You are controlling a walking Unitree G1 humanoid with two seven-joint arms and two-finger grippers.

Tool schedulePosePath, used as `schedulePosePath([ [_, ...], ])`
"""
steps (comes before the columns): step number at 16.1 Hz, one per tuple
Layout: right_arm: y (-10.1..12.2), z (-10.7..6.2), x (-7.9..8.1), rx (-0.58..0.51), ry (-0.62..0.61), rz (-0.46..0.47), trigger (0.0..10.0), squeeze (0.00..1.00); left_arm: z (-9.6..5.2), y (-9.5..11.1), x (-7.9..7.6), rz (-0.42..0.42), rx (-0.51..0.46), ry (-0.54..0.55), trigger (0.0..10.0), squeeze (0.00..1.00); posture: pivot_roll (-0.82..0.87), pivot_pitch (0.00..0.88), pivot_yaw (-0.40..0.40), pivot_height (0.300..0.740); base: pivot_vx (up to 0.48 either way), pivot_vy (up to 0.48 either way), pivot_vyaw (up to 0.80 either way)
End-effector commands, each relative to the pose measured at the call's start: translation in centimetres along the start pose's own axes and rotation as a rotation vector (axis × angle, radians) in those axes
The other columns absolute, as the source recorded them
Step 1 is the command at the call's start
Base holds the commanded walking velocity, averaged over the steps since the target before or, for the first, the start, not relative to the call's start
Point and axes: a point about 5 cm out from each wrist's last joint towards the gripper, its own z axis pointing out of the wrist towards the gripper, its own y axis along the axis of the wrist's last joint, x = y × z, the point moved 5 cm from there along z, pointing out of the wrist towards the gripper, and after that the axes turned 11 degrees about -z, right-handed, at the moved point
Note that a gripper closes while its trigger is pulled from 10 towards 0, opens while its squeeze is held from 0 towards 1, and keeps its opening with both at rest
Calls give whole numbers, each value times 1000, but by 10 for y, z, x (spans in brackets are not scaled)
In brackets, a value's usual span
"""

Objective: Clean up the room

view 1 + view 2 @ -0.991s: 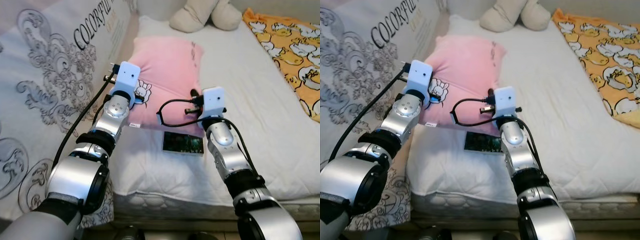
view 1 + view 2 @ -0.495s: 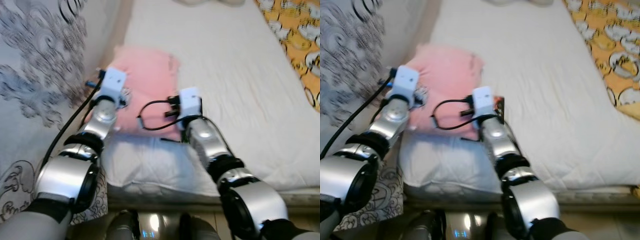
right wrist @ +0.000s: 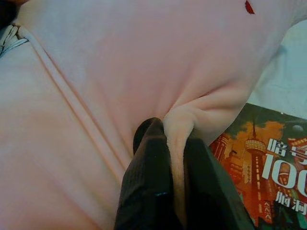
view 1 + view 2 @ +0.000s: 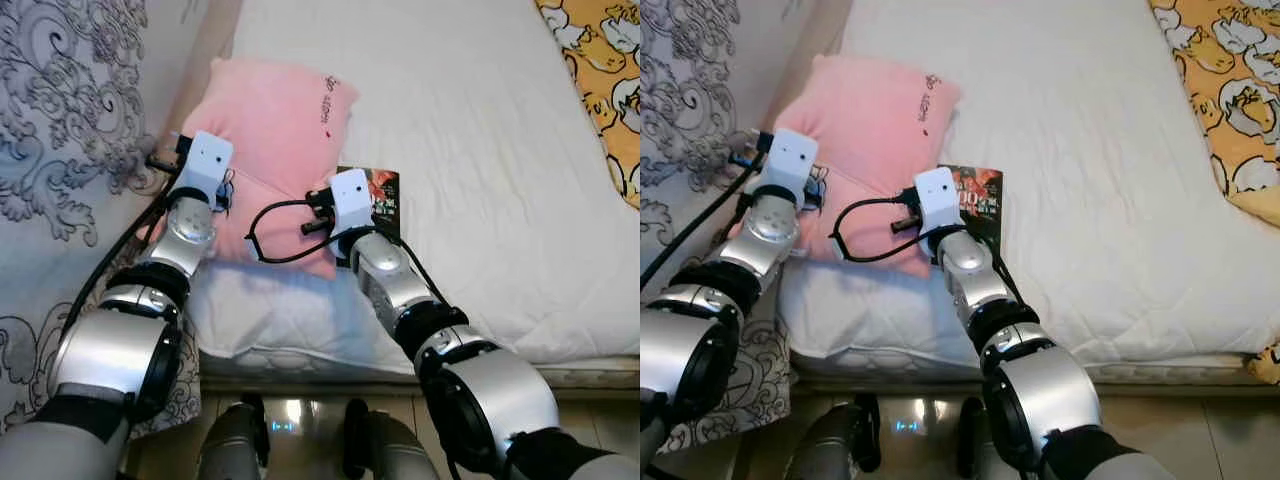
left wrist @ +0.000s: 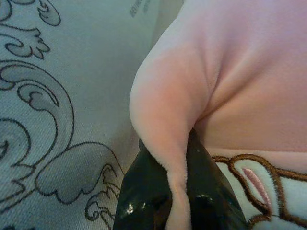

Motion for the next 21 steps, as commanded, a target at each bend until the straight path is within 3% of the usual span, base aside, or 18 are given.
schedulePosePath([
  [1, -34, -9, 1, 117, -15, 82, 10000, 1000, 8, 9, 40, 16, -21, 134, 10000, 733, -20, 328, -72, 740, 0, 0, 0],
  [2, -33, -9, 4, 115, -11, 102, 10000, 1000, 10, 15, 43, 13, -39, 137, 10000, 1000, -15, 322, -70, 740, 0, 0, 0],
  [7, -18, -3, 4, 59, -10, 178, 10000, 1000, 13, 32, 48, 9, -115, 130, 10000, 1000, -11, 291, -70, 740, 0, 0, 0],
  [9, -10, -3, 0, 12, -14, 183, 10000, 1000, 10, 26, 48, -31, -119, 131, 10000, 1000, 1, 269, -61, 740, 0, 0, 0],
  [13, -8, -12, -26, -58, -75, 166, 10000, 1000, 4, 24, 50, -62, -177, 120, 10000, 1000, -3, 201, -49, 740, 0, 0, 0],
  [16, -4, -34, -44, -155, -119, 120, 10000, 1000, -8, 6, 61, -131, -184, 78, 10000, 1000, 6, 97, -34, 740, 0, 0, 0],
  [19, -13, -52, -46, -159, -151, 118, 10000, 1000, -27, -8, 45, -179, -184, 3, 10000, 1000, 29, 0, -32, 740, 0, 0, 0],
  [21, -27, -80, -57, -131, -210, 76, 10000, 1000, -47, -8, 9, -293, -186, -133, 10000, 1000, 40, 0, -25, 740, 0, 0, 0],
])
